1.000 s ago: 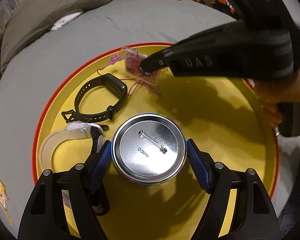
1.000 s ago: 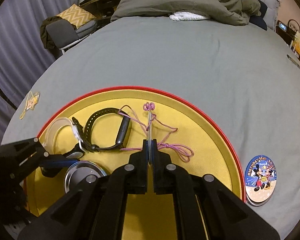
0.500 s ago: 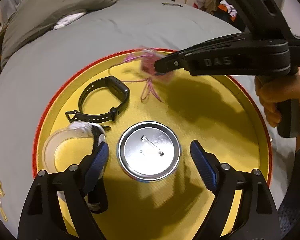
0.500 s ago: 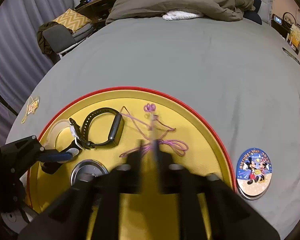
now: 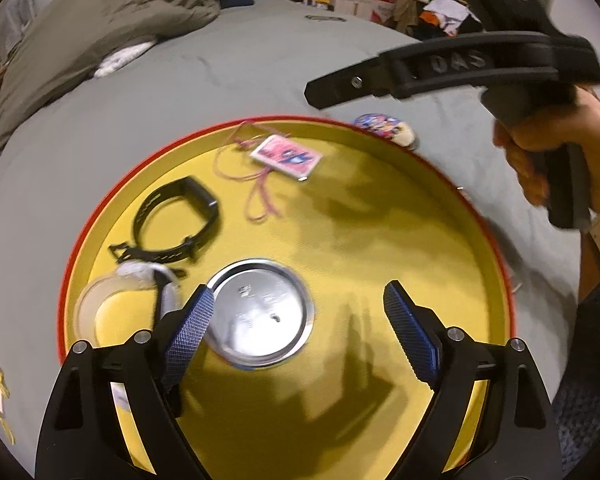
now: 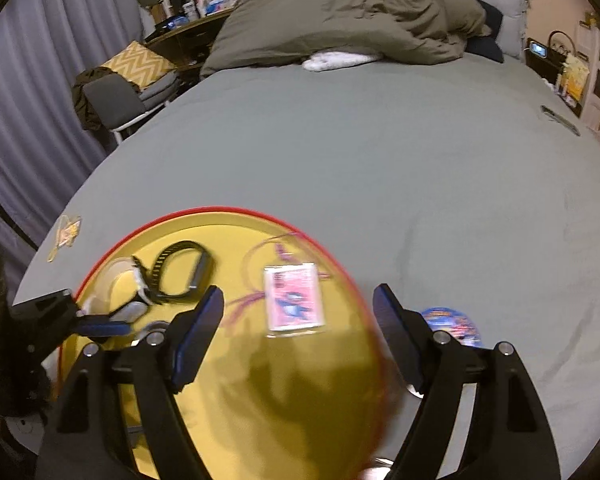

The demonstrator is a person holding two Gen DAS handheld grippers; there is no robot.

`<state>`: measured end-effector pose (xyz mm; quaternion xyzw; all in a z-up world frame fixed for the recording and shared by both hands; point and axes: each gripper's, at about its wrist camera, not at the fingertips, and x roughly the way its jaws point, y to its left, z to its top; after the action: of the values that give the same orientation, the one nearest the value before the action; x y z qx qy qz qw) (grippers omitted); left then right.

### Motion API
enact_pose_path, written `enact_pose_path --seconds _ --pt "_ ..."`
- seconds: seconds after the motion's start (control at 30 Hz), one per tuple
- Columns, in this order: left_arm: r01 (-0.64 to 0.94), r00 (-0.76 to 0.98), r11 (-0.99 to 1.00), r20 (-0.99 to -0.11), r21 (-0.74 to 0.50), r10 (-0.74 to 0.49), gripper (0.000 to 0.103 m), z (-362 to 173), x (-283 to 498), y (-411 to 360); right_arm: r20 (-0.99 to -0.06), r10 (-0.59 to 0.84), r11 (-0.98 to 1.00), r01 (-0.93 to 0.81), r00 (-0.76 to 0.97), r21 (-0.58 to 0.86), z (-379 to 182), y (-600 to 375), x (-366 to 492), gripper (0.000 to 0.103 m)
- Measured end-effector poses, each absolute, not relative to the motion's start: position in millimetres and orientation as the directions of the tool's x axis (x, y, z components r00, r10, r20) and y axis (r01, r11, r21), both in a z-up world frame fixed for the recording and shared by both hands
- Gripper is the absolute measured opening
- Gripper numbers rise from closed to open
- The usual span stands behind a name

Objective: Organize jewelry

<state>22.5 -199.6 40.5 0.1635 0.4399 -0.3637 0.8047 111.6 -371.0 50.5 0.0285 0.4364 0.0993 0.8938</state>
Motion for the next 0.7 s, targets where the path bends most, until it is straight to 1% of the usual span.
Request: enact_pose_path --seconds 0.1,0.2,0.37,0.5,0.7 --pt "0.752 0.329 0.655 -0.820 -0.073 -0.469 0.086 45 11 -211 -0.774 0.167 0.985 -0.126 0.611 0.113 55 -397 109 0.073" --pt "0.777 0.305 0.624 -0.817 -0.083 -0.489 0.086 47 3 -222 -0.774 0.144 0.989 -0.081 0.617 0.120 53 -425 108 0.073" --pt "0.813 0.273 0.576 -0.817 -0.085 -0.507 0.086 47 -19 -239 -0.810 0.113 0.993 -0.032 0.576 0.116 31 -455 107 0.073" --pt "0.827 0.252 0.555 -0.825 -0.088 -0.507 0.086 40 -29 -247 -0.849 0.086 0.996 -0.036 0.522 0.079 8 -454 107 0.073" --pt "0.832 0.238 0.548 -0.834 -0.090 -0.498 0.086 34 -36 -252 -0.867 0.062 0.997 -0.068 0.494 0.033 -3 -439 114 0.073"
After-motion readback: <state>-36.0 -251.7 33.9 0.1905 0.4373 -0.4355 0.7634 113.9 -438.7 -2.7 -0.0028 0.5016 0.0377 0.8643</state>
